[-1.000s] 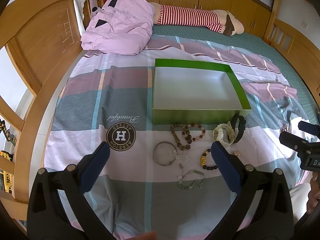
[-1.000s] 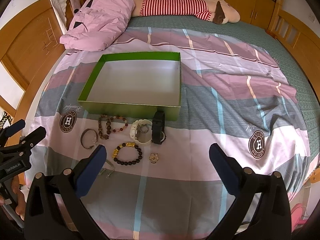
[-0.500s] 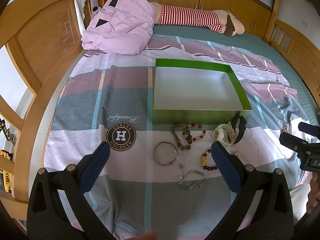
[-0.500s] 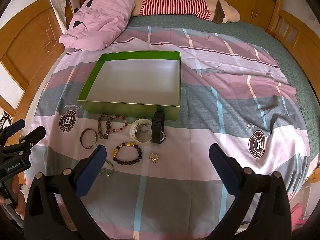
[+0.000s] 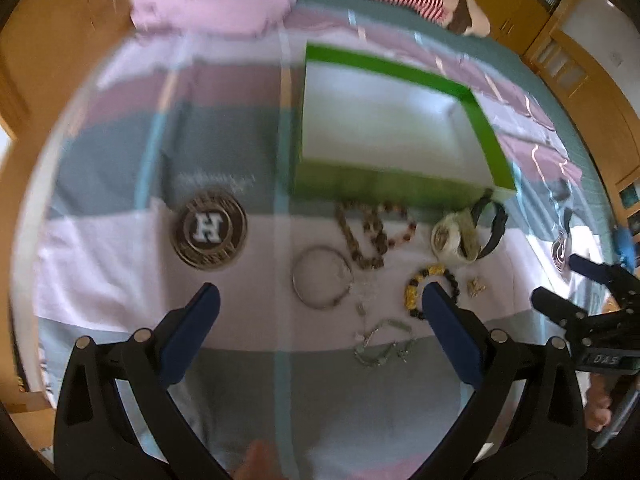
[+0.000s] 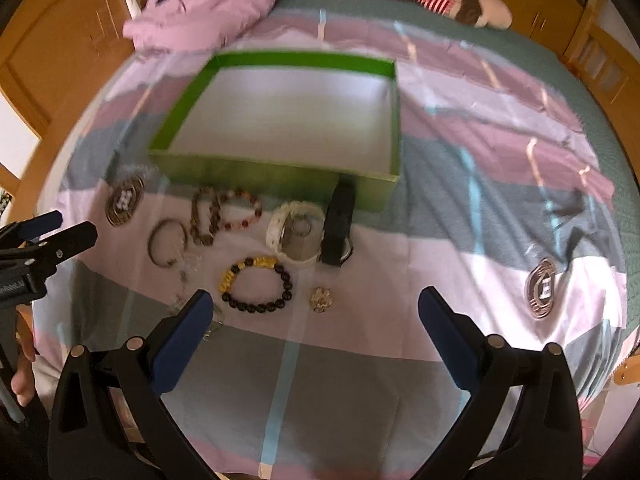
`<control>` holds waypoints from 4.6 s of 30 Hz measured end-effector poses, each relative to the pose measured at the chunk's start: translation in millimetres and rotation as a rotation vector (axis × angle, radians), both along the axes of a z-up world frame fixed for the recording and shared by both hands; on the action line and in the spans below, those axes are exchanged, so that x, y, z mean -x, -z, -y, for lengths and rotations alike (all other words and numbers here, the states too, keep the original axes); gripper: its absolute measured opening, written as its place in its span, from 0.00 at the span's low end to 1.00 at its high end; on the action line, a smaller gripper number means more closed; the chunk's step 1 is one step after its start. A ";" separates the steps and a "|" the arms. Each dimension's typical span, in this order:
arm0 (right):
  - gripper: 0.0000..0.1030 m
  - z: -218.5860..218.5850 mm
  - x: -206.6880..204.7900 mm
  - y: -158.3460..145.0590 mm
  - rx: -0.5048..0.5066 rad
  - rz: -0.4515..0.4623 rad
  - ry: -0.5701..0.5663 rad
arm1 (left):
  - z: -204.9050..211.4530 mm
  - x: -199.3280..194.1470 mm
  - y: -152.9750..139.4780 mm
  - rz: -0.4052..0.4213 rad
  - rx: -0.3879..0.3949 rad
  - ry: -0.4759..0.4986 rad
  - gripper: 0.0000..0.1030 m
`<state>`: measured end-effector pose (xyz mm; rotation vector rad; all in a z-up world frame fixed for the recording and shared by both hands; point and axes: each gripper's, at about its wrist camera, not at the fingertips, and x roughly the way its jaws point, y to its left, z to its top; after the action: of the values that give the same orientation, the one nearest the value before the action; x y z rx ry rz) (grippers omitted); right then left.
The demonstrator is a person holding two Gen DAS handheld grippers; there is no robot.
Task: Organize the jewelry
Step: 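Reach the right gripper to the black-and-gold bead bracelet and grasp it, then grasp the silver bangle with the left gripper while the right holds the bead bracelet, then lift the silver bangle with the left gripper while the right lifts the bead bracelet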
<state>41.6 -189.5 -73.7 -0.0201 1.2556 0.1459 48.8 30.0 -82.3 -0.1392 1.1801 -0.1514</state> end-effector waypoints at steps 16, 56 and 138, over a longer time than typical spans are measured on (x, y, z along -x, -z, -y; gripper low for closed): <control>0.42 -24.8 -30.3 88.9 -0.052 -0.153 -0.044 | -21.9 -18.7 39.9 -0.061 -0.064 -0.083 0.98; 0.09 -62.4 -0.2 56.0 0.133 0.038 -0.092 | 25.1 -47.7 91.9 -0.083 -0.300 0.083 0.06; 0.09 -32.4 7.8 4.4 0.048 0.145 0.012 | 123.0 92.0 23.1 1.187 -1.342 -0.012 0.03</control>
<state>33.8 -157.1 -78.1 -0.0629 1.1139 0.1019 -43.2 -93.0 -105.5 1.0057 -0.0817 0.5293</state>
